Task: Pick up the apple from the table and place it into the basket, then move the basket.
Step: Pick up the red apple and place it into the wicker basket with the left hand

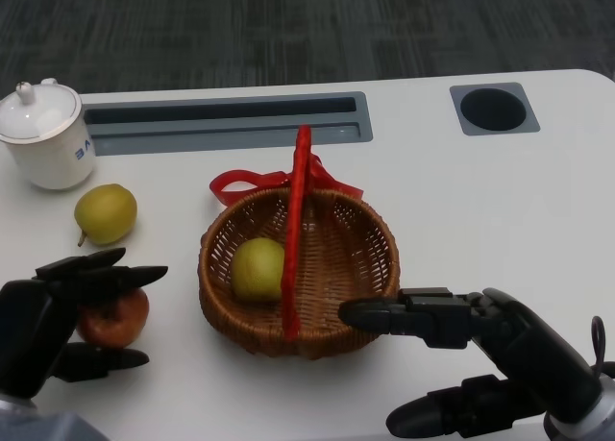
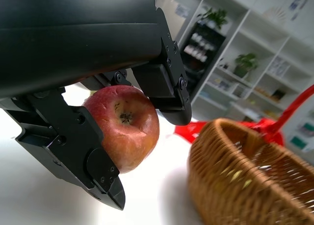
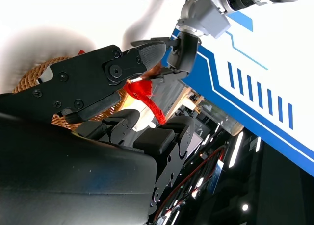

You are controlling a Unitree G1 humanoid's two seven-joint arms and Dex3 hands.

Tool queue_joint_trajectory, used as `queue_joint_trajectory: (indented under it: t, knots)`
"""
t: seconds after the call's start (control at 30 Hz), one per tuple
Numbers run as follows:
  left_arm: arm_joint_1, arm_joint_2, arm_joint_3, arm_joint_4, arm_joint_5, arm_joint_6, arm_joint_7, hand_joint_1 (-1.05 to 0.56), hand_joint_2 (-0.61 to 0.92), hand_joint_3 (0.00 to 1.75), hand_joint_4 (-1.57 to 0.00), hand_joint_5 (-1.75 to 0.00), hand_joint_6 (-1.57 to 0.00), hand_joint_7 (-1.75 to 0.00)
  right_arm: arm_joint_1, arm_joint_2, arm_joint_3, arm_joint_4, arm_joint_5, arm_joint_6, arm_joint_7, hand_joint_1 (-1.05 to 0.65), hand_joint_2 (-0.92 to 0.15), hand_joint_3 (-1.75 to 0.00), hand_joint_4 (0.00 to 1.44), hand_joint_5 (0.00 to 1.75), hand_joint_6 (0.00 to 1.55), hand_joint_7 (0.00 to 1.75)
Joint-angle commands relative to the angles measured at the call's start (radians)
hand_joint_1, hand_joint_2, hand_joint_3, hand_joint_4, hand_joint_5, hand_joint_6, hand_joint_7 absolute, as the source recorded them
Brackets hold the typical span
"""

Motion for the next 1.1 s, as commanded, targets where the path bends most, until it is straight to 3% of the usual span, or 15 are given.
queue_joint_trajectory:
  t: [0.03, 0.33, 0.63, 1.1]
  knots:
    - [0.032, 0.033, 0.038, -0.078, -0.008, -0.047, 0.035, -0.06, 0.73, 0.01, -1.26, -0.03, -1.18, -0.02, -0.006, -0.006, -0.006, 0.000, 0.017, -0.003, 0.003, -0.43, -0.83, 0.00, 0.69, 0.00, 0.64, 0.00]
    - [0.105, 0.031, 0.150, -0.294, -0.035, -0.096, 0.008, -0.08, 0.71, 0.00, -1.29, -0.02, -1.22, -0.02, -0.005, -0.005, -0.004, 0.005, 0.020, -0.004, 0.007, -0.44, -0.85, 0.00, 0.70, 0.00, 0.64, 0.00]
    - [0.134, -0.019, 0.219, -0.465, -0.195, -0.166, -0.159, -0.13, 0.72, 0.00, -1.29, -0.02, -1.22, -0.02, -0.015, 0.005, -0.003, 0.030, 0.024, -0.023, 0.011, -0.43, -0.85, 0.00, 0.69, 0.00, 0.64, 0.00]
    - [0.136, -0.157, 0.215, -0.666, -0.377, -0.095, -0.447, -0.17, 0.72, 0.00, -1.30, -0.01, -1.23, -0.01, -0.020, 0.003, -0.005, 0.030, 0.025, -0.019, 0.015, -0.42, -0.85, 0.00, 0.69, 0.00, 0.64, 0.00]
